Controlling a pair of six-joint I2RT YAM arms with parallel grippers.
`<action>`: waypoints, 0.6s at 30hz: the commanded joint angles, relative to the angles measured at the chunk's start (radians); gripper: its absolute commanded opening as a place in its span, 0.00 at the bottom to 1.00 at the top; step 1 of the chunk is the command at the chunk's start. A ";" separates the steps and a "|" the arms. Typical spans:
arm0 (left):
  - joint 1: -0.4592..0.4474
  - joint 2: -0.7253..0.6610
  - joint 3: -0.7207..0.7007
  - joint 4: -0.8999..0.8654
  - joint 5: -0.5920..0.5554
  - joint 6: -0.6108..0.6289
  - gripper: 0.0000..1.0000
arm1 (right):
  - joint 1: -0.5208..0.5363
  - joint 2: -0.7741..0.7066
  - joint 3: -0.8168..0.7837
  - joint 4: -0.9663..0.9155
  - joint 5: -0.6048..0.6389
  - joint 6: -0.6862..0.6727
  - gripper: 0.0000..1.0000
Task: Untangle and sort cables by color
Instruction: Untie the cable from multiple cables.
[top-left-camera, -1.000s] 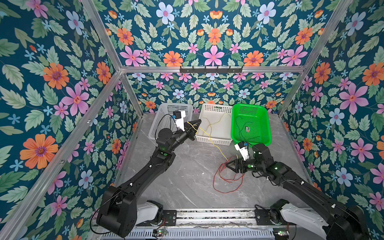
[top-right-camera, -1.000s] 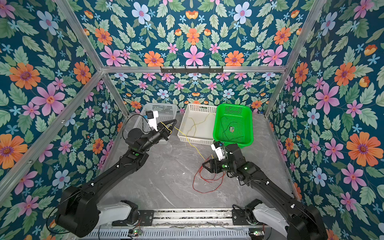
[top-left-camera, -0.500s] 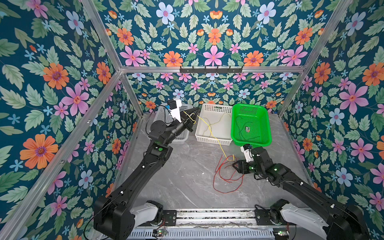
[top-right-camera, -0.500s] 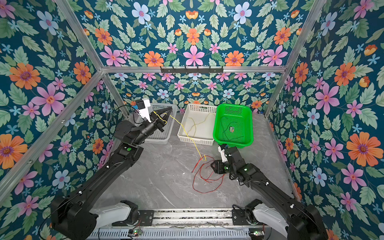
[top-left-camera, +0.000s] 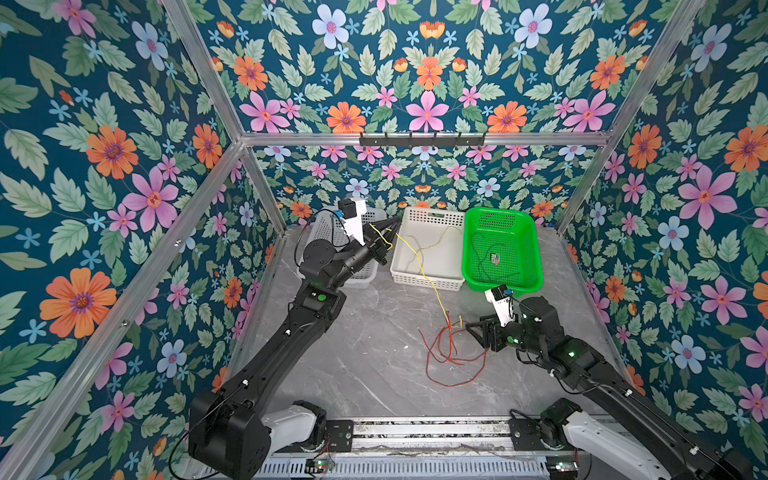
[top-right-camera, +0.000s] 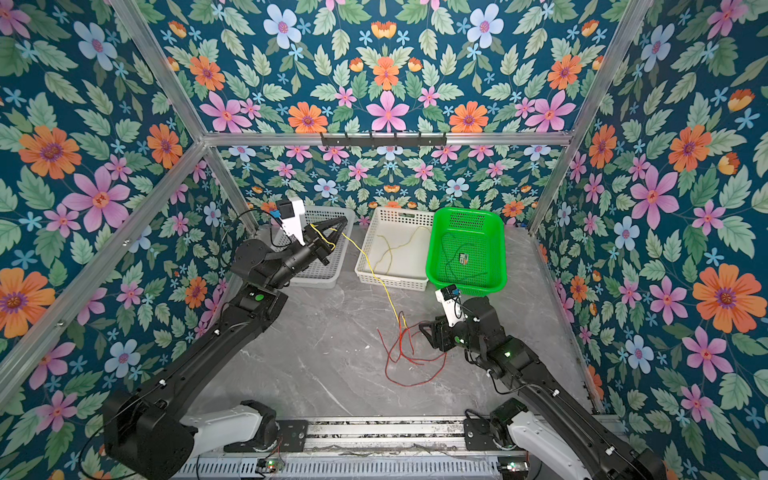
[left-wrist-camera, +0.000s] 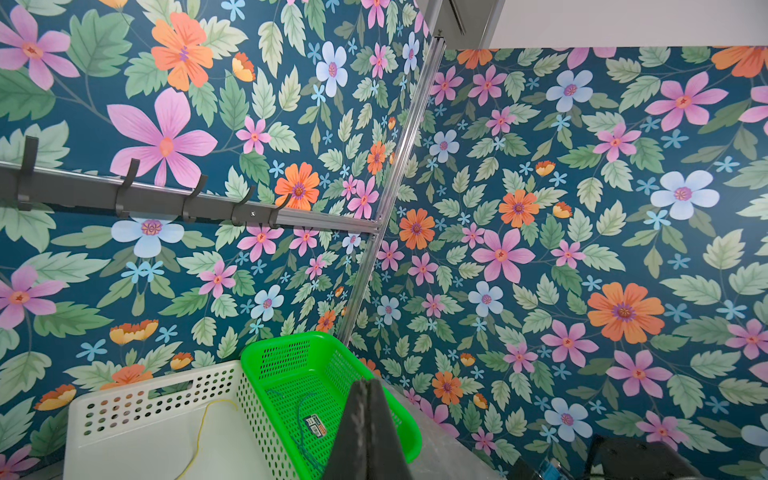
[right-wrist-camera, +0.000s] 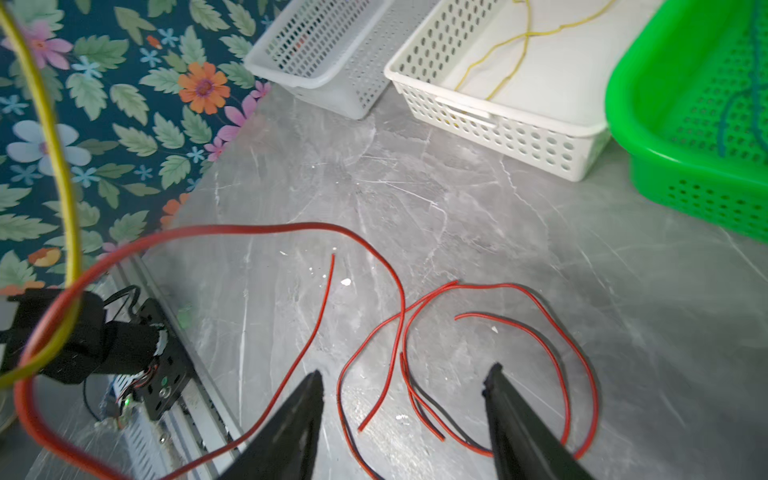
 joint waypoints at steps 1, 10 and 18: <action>0.001 0.007 0.001 0.063 0.028 -0.028 0.00 | 0.001 0.010 0.017 0.053 -0.085 -0.076 0.63; 0.001 0.036 -0.004 0.108 0.051 -0.067 0.00 | 0.000 0.119 0.031 0.155 -0.136 -0.106 0.64; 0.001 0.058 -0.007 0.147 0.070 -0.096 0.00 | 0.001 0.247 0.090 0.208 -0.169 -0.152 0.35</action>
